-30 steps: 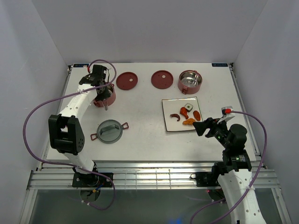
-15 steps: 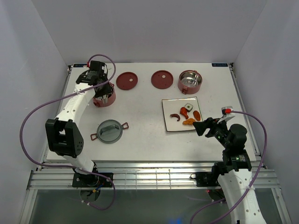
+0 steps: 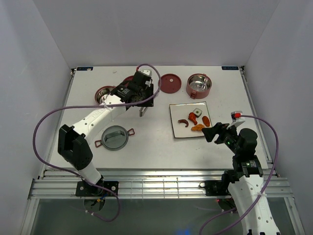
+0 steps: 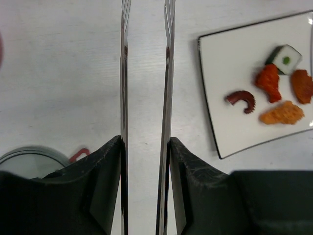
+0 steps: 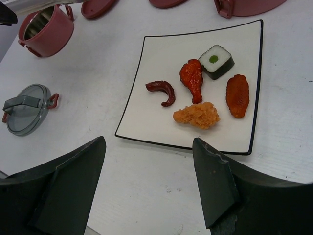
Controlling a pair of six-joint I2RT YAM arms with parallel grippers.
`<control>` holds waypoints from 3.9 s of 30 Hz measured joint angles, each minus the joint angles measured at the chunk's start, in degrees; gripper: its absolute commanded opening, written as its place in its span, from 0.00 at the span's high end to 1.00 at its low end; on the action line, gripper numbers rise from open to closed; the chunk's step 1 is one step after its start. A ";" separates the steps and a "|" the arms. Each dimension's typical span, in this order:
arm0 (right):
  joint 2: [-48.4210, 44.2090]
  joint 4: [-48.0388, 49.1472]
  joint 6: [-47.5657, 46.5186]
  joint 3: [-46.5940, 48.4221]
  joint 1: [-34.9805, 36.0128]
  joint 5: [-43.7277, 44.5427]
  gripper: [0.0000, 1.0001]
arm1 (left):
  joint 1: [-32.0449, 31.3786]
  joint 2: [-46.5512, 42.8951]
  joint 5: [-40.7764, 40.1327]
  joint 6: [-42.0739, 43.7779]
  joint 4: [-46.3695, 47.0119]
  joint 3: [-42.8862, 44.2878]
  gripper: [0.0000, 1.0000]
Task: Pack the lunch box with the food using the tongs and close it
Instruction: Place the fake food in the packing box, then pick up the fake food from the plate.
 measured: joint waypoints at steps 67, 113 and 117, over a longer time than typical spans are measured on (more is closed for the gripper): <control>-0.87 -3.61 0.00 2.78 0.00 5.77 0.23 | -17.51 18.45 12.59 -3.48 9.49 3.61 0.44; -2.40 -3.67 0.00 2.78 0.00 5.75 0.23 | -15.13 21.22 9.62 -3.91 3.37 11.74 0.86; -2.40 -3.65 0.00 2.78 0.00 5.75 0.23 | -15.13 21.22 9.38 -3.76 3.19 11.76 0.98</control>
